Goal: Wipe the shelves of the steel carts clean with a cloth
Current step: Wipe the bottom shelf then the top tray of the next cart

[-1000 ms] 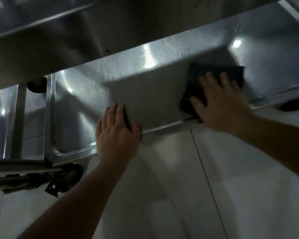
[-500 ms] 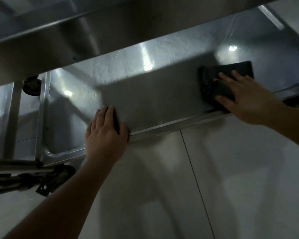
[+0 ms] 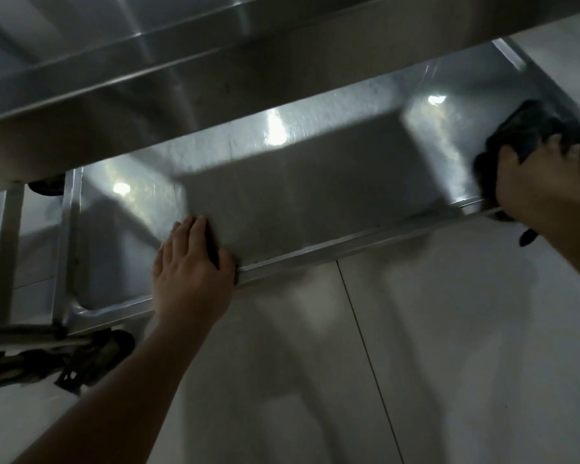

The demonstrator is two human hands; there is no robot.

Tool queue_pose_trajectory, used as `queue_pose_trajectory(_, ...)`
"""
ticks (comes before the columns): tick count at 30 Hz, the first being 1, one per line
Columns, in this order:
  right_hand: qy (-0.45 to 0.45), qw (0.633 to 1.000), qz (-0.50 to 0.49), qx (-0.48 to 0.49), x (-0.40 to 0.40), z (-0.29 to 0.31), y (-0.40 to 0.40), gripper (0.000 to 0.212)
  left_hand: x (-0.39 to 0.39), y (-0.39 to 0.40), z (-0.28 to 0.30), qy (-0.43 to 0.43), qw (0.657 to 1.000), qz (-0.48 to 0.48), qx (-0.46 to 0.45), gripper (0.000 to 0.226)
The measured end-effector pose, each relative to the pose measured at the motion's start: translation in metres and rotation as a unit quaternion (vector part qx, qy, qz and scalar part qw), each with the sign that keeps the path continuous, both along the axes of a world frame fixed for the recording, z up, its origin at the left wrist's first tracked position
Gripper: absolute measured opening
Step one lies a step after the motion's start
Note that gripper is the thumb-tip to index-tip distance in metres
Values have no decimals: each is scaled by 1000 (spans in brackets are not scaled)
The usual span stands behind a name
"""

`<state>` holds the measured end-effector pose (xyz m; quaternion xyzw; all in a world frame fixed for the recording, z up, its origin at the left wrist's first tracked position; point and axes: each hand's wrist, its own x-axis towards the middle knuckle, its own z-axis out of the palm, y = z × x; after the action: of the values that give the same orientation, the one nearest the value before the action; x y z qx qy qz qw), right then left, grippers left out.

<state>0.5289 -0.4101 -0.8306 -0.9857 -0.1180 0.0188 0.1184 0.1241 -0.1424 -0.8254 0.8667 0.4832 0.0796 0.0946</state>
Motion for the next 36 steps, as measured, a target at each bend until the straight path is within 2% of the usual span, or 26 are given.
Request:
queue_pose_trajectory(2,-7,998,61,19,-50,8,14,83,1,-1,2,4,1000,-2,-5,72)
queue_pose_trajectory(5,-29,976,212,31,-131,8,37,79,3,-3,6,13,1000,-5,-11,76)
queue_pose_trajectory(7,-42,945,324,5,-167,4,52,82,3,-3,9,27,999,-11,-19,76)
queue_pose_trajectory(10,-42,895,441,-48,-191,3,74,85,3,-3,12,45,998,-20,-30,69)
queue_pose_trajectory(15,-83,808,583,-31,-218,8,101,61,2,4,17,58,995,-45,-66,69)
queue_pose_trajectory(19,-93,777,622,-44,-229,29,124,48,-16,8,20,60,991,-82,-86,68)
queue_pose_trajectory(22,-53,762,641,-80,-238,47,137,45,-36,3,26,86,985,-126,-85,66)
queue_pose_trajectory(24,-8,767,636,-80,-241,57,138,45,-41,1,30,111,976,-158,-98,65)
queue_pose_trajectory(29,125,782,603,-93,-259,94,142,25,-56,-5,61,151,966,-150,-150,63)
queue_pose_trajectory(34,245,830,481,-142,-306,126,106,20,-103,-51,115,206,948,-141,-198,72)
queue_pose_trajectory(36,297,829,447,-157,-329,145,86,18,-122,-67,144,234,934,-139,-233,72)
